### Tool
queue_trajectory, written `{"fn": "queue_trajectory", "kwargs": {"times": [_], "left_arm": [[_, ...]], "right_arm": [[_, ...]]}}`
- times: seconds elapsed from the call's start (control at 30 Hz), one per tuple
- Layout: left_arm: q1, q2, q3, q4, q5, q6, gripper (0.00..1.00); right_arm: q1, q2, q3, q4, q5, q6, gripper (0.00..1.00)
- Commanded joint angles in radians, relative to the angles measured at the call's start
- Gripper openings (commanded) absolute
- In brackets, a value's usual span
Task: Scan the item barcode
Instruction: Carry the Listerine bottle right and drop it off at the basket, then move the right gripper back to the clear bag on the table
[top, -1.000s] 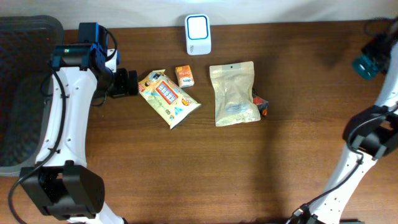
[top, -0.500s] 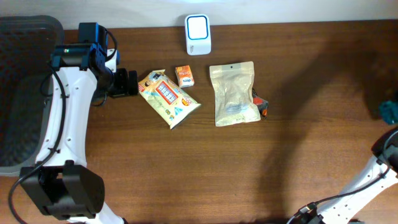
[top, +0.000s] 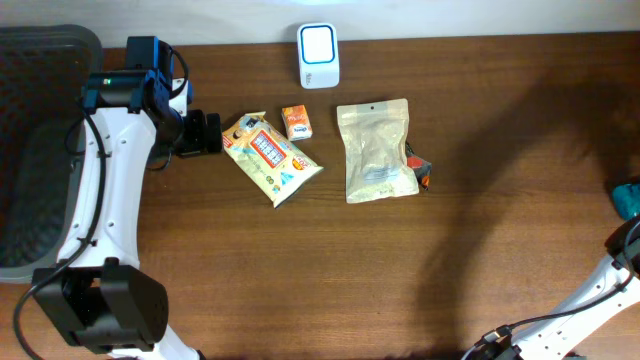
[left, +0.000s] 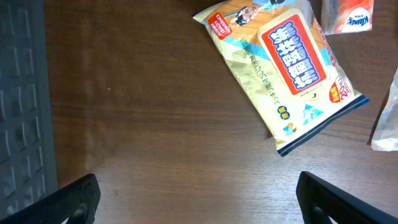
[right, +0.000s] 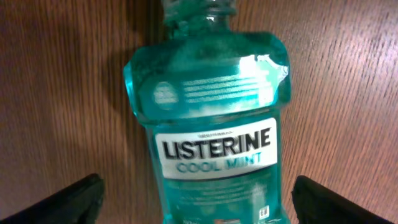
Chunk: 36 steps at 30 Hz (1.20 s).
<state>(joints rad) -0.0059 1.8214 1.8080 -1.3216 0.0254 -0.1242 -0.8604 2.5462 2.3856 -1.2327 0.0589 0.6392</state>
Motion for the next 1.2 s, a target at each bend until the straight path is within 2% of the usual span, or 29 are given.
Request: {"fn": "queue_trajectory", "kwargs": {"times": [0.0, 0.13, 0.33, 0.43, 0.53, 0.63, 0.8, 0.9, 1.0, 1.03, 1.07, 1.17], "left_arm": [[0.000, -0.017, -0.003, 0.001, -0.004, 0.002, 0.99], [0.000, -0.017, -0.003, 0.001, -0.004, 0.002, 0.99], [0.000, -0.017, -0.003, 0.001, -0.004, 0.002, 0.99], [0.000, -0.017, -0.003, 0.001, -0.004, 0.002, 0.99], [0.001, -0.017, -0.003, 0.001, -0.004, 0.002, 0.99], [0.000, -0.017, -0.003, 0.001, -0.004, 0.002, 0.99], [0.000, -0.017, -0.003, 0.001, -0.004, 0.002, 0.99], [0.000, -0.017, -0.003, 0.001, -0.004, 0.002, 0.99], [0.000, -0.017, -0.003, 0.001, -0.004, 0.002, 0.99], [0.000, -0.017, -0.003, 0.001, -0.004, 0.002, 0.99], [0.000, -0.017, -0.003, 0.001, -0.004, 0.002, 0.99], [0.000, -0.017, -0.003, 0.001, -0.004, 0.002, 0.99]], "right_arm": [[0.002, -0.039, 0.019, -0.002, -0.057, -0.047, 0.98], [0.003, -0.067, 0.085, -0.031, -0.192, -0.058, 0.98], [0.045, -0.182, 0.224, -0.113, -0.206, -0.060, 0.98], [0.092, -0.255, 0.273, -0.126, -0.206, -0.122, 0.98], [0.182, -0.342, 0.284, -0.111, -0.206, -0.193, 0.98], [0.340, -0.392, 0.284, -0.110, -0.241, -0.298, 0.98], [0.641, -0.357, 0.283, -0.117, -0.262, -0.537, 0.98], [0.771, -0.312, 0.282, -0.126, -0.260, -0.624, 0.99], [0.874, -0.254, 0.272, -0.129, -0.249, -0.650, 1.00], [0.895, -0.233, 0.269, -0.130, -0.250, -0.651, 0.93], [0.912, -0.214, 0.266, -0.130, -0.250, -0.650, 0.92], [0.955, -0.145, 0.250, -0.134, -0.255, -0.671, 0.98]]}}
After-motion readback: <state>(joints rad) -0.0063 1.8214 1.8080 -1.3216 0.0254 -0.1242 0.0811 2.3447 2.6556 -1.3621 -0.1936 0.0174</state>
